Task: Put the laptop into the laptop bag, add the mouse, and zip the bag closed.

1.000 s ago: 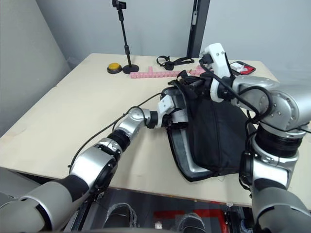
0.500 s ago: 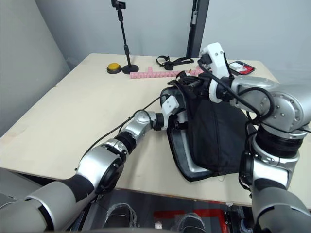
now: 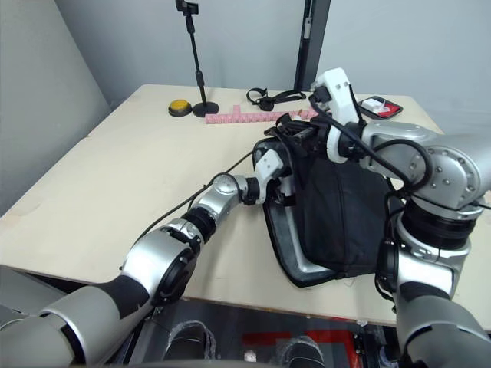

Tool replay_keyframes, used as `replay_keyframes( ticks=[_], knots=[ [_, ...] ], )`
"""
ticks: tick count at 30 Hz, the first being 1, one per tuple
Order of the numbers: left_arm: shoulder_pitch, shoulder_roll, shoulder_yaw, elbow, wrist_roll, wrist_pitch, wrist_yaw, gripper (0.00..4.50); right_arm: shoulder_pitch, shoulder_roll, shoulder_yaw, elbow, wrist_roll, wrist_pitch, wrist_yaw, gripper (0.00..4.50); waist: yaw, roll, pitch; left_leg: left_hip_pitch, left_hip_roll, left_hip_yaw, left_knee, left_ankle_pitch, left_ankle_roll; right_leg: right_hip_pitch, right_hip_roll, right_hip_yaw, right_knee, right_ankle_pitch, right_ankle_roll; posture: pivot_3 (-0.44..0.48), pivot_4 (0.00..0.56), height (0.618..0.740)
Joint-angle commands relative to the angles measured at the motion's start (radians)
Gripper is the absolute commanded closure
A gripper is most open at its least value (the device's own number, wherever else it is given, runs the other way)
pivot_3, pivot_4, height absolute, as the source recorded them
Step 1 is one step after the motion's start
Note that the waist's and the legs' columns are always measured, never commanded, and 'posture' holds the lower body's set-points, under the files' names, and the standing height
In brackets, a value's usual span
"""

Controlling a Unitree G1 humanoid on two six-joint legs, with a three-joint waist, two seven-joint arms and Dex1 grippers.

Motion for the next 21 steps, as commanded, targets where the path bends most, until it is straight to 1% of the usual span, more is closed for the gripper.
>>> replay_keyframes(
  ticks=[1,4,8,11,12,14,18,21],
  knots=[
    [-0.030,-0.046,0.025,-0.035,-0.032,-0.025,-0.041,0.02,-0.014,0.003,-0.039,-0.031,0.012,0.005,-0.006,4.50,0.000,0.000,0.000,0.000,0.000,0.000,0.000,0.000,0.000,0.000,0.000,0.000,0.000,0.000,0.000,0.000,0.150,0.739],
    [-0.027,-0.027,0.030,-0.054,-0.038,-0.035,-0.071,0.02,-0.010,0.004,-0.038,-0.028,0.010,0.004,-0.008,4.50,0.000,0.000,0.000,0.000,0.000,0.000,0.000,0.000,0.000,0.000,0.000,0.000,0.000,0.000,0.000,0.000,0.150,0.739],
    [-0.002,0.033,0.053,-0.115,-0.079,-0.021,-0.174,0.02,-0.003,0.003,-0.039,-0.025,0.008,0.002,-0.007,4.50,0.000,0.000,0.000,0.000,0.000,0.000,-0.001,0.000,0.000,0.000,0.000,0.000,-0.001,0.000,0.000,0.000,0.150,0.739],
    [0.053,0.128,0.066,-0.219,-0.115,0.020,-0.283,0.02,0.011,-0.002,-0.039,-0.024,0.006,-0.004,-0.005,4.50,-0.008,0.000,0.000,0.000,0.000,0.000,-0.001,0.000,0.000,0.000,0.000,0.000,-0.001,0.000,0.000,0.000,0.150,0.739],
    [0.081,0.174,0.070,-0.271,-0.129,0.046,-0.317,0.02,0.016,-0.002,-0.038,-0.022,0.005,-0.008,-0.003,4.50,-0.011,0.000,0.000,0.001,0.000,0.000,-0.002,0.000,0.000,0.000,0.000,0.000,-0.001,0.000,0.000,0.000,0.150,0.739],
    [0.129,0.245,0.069,-0.363,-0.149,0.097,-0.362,0.02,0.024,-0.001,-0.036,-0.016,0.005,-0.016,0.000,4.50,-0.019,0.000,0.000,0.001,0.001,0.001,-0.003,0.000,-0.001,-0.001,0.001,0.000,-0.001,0.000,0.000,0.000,0.150,0.739],
    [0.234,0.366,0.044,-0.550,-0.176,0.200,-0.432,0.02,0.034,-0.001,-0.024,-0.001,0.000,-0.034,0.006,4.50,-0.021,0.001,0.000,0.000,0.001,0.001,-0.004,0.000,-0.001,-0.001,0.001,-0.001,-0.003,0.000,-0.001,0.000,0.150,0.739],
    [0.300,0.419,0.036,-0.654,-0.189,0.250,-0.441,0.02,0.035,0.001,-0.018,0.006,0.000,-0.042,0.012,4.50,-0.010,0.001,0.000,0.000,0.000,0.000,-0.005,0.000,-0.001,0.000,0.000,-0.002,-0.005,-0.001,-0.001,0.000,0.150,0.739]
  ],
)
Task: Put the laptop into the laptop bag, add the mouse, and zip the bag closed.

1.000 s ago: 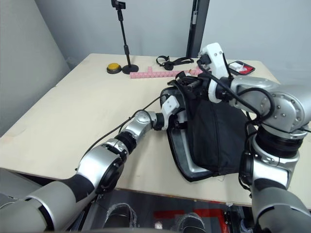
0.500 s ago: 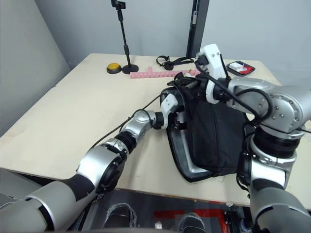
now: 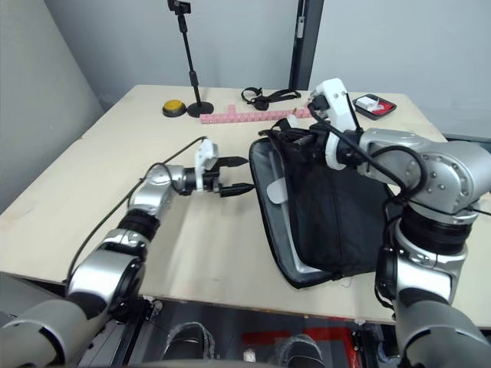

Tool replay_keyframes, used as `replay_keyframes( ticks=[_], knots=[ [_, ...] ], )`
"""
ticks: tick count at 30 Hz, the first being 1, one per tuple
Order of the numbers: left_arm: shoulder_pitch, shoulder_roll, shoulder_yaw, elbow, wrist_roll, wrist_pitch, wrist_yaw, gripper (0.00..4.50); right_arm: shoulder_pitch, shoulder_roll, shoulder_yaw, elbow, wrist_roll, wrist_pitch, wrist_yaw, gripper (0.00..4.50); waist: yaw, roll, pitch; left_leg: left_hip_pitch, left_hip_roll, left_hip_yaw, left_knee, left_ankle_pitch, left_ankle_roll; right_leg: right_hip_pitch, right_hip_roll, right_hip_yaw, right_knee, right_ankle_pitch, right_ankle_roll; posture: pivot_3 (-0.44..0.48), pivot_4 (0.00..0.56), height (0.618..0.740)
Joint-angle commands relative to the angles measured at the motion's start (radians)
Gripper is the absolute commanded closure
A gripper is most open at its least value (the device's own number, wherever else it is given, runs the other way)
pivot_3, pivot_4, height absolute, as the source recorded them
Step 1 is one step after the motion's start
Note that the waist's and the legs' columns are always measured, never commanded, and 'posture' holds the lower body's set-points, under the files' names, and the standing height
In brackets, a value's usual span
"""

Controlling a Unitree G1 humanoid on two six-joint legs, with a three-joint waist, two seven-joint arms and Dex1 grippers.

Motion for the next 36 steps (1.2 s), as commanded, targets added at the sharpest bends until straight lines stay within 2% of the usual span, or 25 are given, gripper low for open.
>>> replay_keyframes(
  ticks=[1,5,8,14,17,19,21,26,36],
  knots=[
    [0.046,0.029,-0.016,-0.150,-0.034,0.053,-0.014,0.02,-0.010,-0.007,-0.020,-0.006,0.003,-0.036,0.011,4.50,0.004,0.000,0.000,0.000,0.000,0.000,0.000,0.000,0.000,0.000,0.000,0.000,0.000,0.000,0.000,0.000,0.150,0.739],
    [0.099,0.023,-0.033,-0.250,-0.059,0.098,0.003,0.02,-0.012,-0.007,-0.010,0.004,0.001,-0.047,0.017,4.50,0.005,0.000,0.000,0.000,0.000,0.000,0.000,0.000,0.000,0.000,0.000,0.000,0.001,0.000,0.000,0.000,0.150,0.739],
    [0.106,-0.018,-0.061,-0.258,-0.056,0.125,0.035,0.02,-0.009,-0.008,-0.010,0.002,0.002,-0.052,0.018,4.50,0.005,0.000,0.000,0.000,0.000,0.000,0.000,0.000,0.000,0.000,0.000,0.000,0.001,0.000,0.000,0.000,0.150,0.739],
    [0.021,-0.112,-0.103,-0.067,0.022,0.017,0.155,0.02,-0.010,-0.004,-0.016,-0.008,0.005,-0.046,0.011,4.50,0.001,0.000,0.000,0.000,0.000,0.000,0.000,0.000,0.000,0.000,0.000,0.001,0.001,0.000,0.000,0.000,0.150,0.739],
    [-0.030,-0.156,-0.088,0.018,0.012,-0.009,0.186,0.02,-0.009,-0.002,-0.024,-0.018,0.007,-0.038,0.005,4.50,0.000,0.000,0.000,0.000,0.000,0.000,0.000,0.000,0.000,0.000,0.000,0.001,0.001,0.001,0.001,0.000,0.150,0.739],
    [-0.044,-0.174,-0.091,0.035,-0.004,-0.003,0.156,0.02,-0.007,-0.001,-0.030,-0.025,0.007,-0.031,-0.001,4.50,0.000,0.000,0.000,0.000,0.000,0.000,0.000,0.000,0.000,0.000,0.000,0.001,0.001,0.001,0.001,0.000,0.150,0.739],
    [-0.060,-0.188,-0.094,0.064,0.015,-0.024,0.198,0.02,-0.004,-0.001,-0.038,-0.035,0.011,-0.024,-0.004,4.50,0.000,0.000,0.000,0.000,0.000,0.001,0.000,0.000,0.000,0.000,0.000,0.001,0.001,0.001,0.001,0.000,0.150,0.739],
    [-0.060,-0.193,-0.122,0.097,0.028,-0.022,0.153,0.02,-0.003,0.004,-0.054,-0.051,0.011,-0.006,-0.017,4.50,0.000,0.000,0.000,0.000,0.000,0.001,0.000,0.000,0.000,0.000,0.000,0.001,0.001,0.001,0.001,0.000,0.150,0.739],
    [-0.105,-0.248,-0.119,0.217,0.050,-0.057,0.188,0.02,-0.010,0.002,-0.065,-0.064,0.014,0.007,-0.025,4.50,0.008,0.000,0.000,0.000,0.000,0.000,0.001,0.000,0.000,0.000,0.000,0.001,0.001,0.001,0.001,0.000,0.150,0.739]
  ],
)
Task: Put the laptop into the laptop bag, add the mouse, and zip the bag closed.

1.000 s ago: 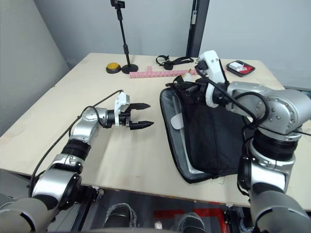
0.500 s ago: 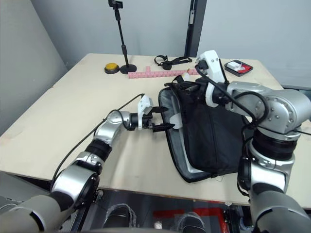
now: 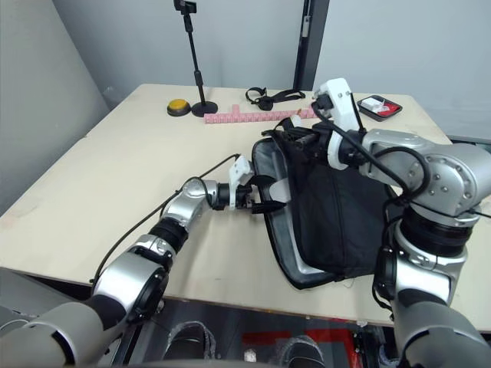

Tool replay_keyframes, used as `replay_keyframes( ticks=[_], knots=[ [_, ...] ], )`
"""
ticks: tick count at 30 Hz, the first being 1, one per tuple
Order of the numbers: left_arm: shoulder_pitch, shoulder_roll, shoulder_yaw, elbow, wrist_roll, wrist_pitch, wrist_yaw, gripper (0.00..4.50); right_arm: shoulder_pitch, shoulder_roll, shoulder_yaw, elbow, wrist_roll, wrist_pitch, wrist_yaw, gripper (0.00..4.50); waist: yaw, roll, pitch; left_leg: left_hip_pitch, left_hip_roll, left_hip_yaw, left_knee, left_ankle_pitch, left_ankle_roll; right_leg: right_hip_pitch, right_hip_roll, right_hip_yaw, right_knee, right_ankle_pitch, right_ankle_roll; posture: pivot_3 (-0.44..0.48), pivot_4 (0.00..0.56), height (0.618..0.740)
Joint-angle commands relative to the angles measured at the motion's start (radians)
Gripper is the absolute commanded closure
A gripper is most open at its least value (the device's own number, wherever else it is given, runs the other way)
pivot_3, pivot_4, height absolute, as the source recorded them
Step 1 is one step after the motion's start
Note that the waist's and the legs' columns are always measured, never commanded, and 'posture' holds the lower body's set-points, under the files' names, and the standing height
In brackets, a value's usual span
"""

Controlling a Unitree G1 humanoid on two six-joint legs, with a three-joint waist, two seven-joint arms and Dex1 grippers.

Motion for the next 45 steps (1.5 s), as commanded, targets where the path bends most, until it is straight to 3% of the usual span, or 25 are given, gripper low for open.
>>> replay_keyframes(
  ticks=[1,6,7,18,37,45],
  knots=[
    [-0.036,-0.011,-0.001,0.012,0.012,-0.028,-0.002,0.02,-0.017,-0.008,-0.034,-0.049,0.011,0.001,-0.002,4.50,0.001,0.000,0.000,0.000,0.000,0.000,0.000,0.000,0.000,0.000,0.000,0.000,0.000,0.000,0.000,0.000,0.150,0.739],
    [-0.044,-0.007,-0.008,0.065,0.047,-0.059,0.018,0.02,-0.018,-0.003,-0.032,-0.047,0.011,-0.002,-0.005,4.50,0.001,0.000,0.000,0.000,0.000,0.000,0.000,0.000,0.000,0.000,0.000,0.000,0.000,0.000,0.000,0.000,0.150,0.739],
    [-0.045,-0.008,-0.006,0.072,0.050,-0.065,0.017,0.26,-0.018,-0.002,-0.031,-0.046,0.011,-0.002,-0.005,4.50,0.001,0.000,0.000,0.000,0.000,0.000,0.000,0.000,0.000,0.000,0.000,0.000,0.000,0.000,0.000,0.000,0.150,0.739],
    [-0.059,-0.026,0.010,0.092,0.056,-0.088,0.047,4.06,-0.019,0.001,-0.028,-0.042,0.012,-0.012,-0.008,4.50,0.005,0.000,0.000,0.000,0.000,0.000,0.000,0.000,0.000,0.000,0.000,0.000,0.001,0.000,0.000,0.000,0.150,0.739],
    [-0.103,-0.068,-0.021,0.108,0.093,-0.094,0.012,4.06,-0.030,0.013,-0.023,-0.038,0.010,-0.026,-0.014,4.50,0.005,0.000,0.000,0.000,0.000,0.000,0.000,0.000,0.000,0.000,0.000,0.000,0.001,0.000,0.000,0.000,0.150,0.739],
    [-0.044,0.050,0.008,-0.020,0.047,-0.066,-0.107,4.06,-0.015,0.001,-0.020,-0.040,0.006,-0.029,-0.011,4.50,-0.002,0.000,0.000,0.001,0.000,0.000,0.000,0.000,0.000,0.000,0.000,0.000,0.001,0.000,0.000,0.000,0.150,0.739]
  ],
)
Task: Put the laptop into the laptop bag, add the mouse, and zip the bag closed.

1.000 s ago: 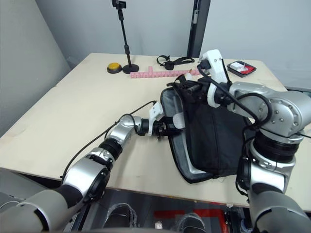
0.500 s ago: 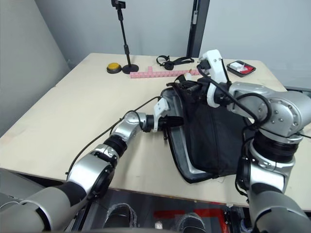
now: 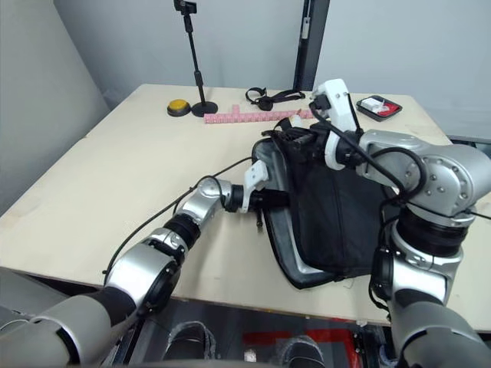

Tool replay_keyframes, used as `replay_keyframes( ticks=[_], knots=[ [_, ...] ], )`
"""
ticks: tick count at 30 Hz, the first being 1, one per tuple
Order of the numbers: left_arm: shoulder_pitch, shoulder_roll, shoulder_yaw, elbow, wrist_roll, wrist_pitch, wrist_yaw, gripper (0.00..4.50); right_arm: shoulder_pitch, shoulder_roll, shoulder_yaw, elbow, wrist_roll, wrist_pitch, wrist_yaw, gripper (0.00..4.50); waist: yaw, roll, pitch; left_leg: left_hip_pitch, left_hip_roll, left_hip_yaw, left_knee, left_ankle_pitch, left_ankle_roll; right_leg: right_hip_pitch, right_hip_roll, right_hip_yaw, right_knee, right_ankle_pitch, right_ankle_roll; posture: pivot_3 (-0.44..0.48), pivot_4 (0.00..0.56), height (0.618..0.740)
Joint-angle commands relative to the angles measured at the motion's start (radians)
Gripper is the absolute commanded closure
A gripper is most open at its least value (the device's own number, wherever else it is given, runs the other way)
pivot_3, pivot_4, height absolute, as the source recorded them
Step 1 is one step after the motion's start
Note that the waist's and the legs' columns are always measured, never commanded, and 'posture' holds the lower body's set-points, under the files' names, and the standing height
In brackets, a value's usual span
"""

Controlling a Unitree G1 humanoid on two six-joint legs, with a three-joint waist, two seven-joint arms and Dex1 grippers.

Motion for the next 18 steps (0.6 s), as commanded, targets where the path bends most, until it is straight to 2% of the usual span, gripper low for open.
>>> replay_keyframes(
  ticks=[1,4,8,11,12,13,18],
  knots=[
    [0.026,0.062,0.034,-0.116,-0.056,0.044,-0.069,4.06,-0.011,-0.026,-0.017,-0.040,0.004,-0.027,0.010,4.50,-0.001,0.000,0.000,0.000,0.000,0.000,0.000,0.000,0.000,0.000,0.000,0.000,0.000,0.000,0.000,0.000,0.150,0.739],
    [0.060,0.135,0.066,-0.223,-0.115,0.148,-0.116,3.23,0.001,-0.038,-0.009,-0.038,0.003,-0.036,0.019,4.50,0.000,0.000,0.000,0.000,0.000,0.000,0.000,0.000,0.000,0.000,0.000,0.000,0.000,0.000,0.000,0.000,0.150,0.739],
    [0.120,0.251,0.101,-0.391,-0.191,0.296,-0.168,1.77,0.013,-0.049,-0.004,-0.037,0.005,-0.048,0.032,4.50,-0.002,0.000,0.000,0.000,0.000,0.000,0.000,0.000,0.000,0.000,0.000,0.000,0.000,0.000,-0.001,0.000,0.150,0.739],
    [0.170,0.377,0.130,-0.521,-0.258,0.440,-0.229,0.76,0.020,-0.059,0.002,-0.033,0.010,-0.059,0.048,4.50,-0.005,0.000,0.000,0.000,0.000,0.000,0.000,0.000,0.000,0.000,0.000,0.000,0.000,0.000,-0.001,0.000,0.150,0.739],
    [0.187,0.429,0.140,-0.565,-0.286,0.510,-0.255,0.25,0.024,-0.065,0.005,-0.034,0.015,-0.064,0.059,4.50,-0.006,0.001,0.000,0.000,0.000,0.000,0.000,0.000,-0.001,-0.001,0.000,0.000,0.000,-0.001,-0.001,0.000,0.150,0.739],
    [0.202,0.475,0.148,-0.601,-0.308,0.561,-0.278,0.01,0.027,-0.074,0.011,-0.034,0.021,-0.072,0.073,4.50,-0.009,0.001,0.001,0.000,0.000,0.000,0.000,0.000,-0.001,-0.001,0.000,0.000,0.000,-0.001,-0.001,0.000,0.150,0.739],
    [0.221,0.623,0.201,-0.690,-0.420,0.756,-0.316,0.01,0.047,-0.131,0.039,-0.044,0.077,-0.111,0.179,4.50,-0.010,0.002,0.001,-0.001,0.000,0.000,-0.002,-0.001,-0.002,-0.003,0.000,-0.001,0.000,-0.002,-0.002,0.000,0.150,0.739]
  ],
)
